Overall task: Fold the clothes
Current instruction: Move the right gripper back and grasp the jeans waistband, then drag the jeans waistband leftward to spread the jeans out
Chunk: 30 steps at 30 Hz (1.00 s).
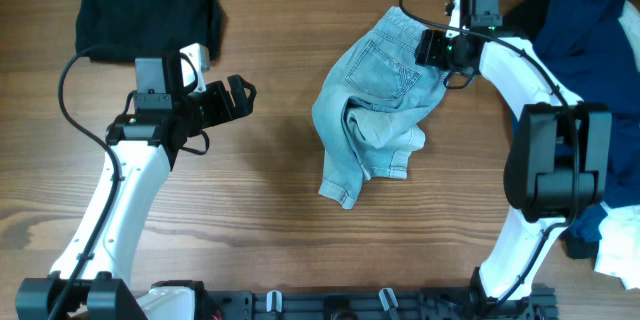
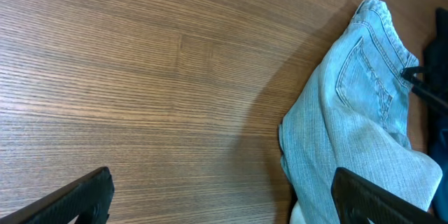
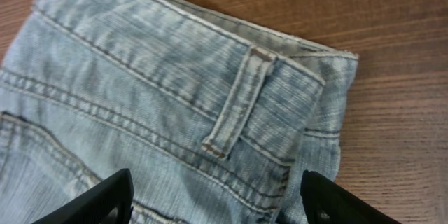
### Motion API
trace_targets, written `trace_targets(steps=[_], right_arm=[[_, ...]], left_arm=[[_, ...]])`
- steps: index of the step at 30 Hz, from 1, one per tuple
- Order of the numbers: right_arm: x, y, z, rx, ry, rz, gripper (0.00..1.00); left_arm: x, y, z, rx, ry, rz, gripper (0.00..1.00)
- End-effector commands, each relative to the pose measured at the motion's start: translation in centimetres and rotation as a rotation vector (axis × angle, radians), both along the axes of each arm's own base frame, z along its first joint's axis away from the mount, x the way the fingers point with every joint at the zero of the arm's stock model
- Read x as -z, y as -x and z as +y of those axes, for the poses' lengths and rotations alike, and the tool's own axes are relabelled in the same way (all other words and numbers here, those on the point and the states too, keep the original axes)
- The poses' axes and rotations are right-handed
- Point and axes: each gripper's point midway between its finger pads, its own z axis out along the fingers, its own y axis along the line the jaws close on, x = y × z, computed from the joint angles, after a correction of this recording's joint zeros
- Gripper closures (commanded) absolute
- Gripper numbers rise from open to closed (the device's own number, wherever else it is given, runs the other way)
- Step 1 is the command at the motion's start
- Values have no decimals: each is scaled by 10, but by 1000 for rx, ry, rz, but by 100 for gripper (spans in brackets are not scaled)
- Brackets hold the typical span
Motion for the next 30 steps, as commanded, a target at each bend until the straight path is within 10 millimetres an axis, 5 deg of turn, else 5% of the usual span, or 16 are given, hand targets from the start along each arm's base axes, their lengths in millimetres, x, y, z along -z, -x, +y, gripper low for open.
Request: trace_targets(steps=[1, 9, 18, 22, 26, 30], right_arm=[[19, 5, -3, 39, 23, 46, 23], [30, 6, 7, 35, 14, 63, 29], [28, -6, 15, 27, 8, 19, 70], [-14, -18, 14, 17, 1, -71, 96], [-90, -23, 34, -130, -48, -237, 96], [-164, -11, 51, -212, -116, -384, 96]], left_arm=[[-4, -5, 1, -6, -12, -12, 0], [-4, -5, 0, -5, -12, -12, 0], [-4, -5, 1, -6, -13, -12, 0], [-3, -7, 6, -24, -36, -15, 0], [-17, -13, 13, -40, -42, -64, 0], [-59, -17, 35, -102, -43, -157, 0]])
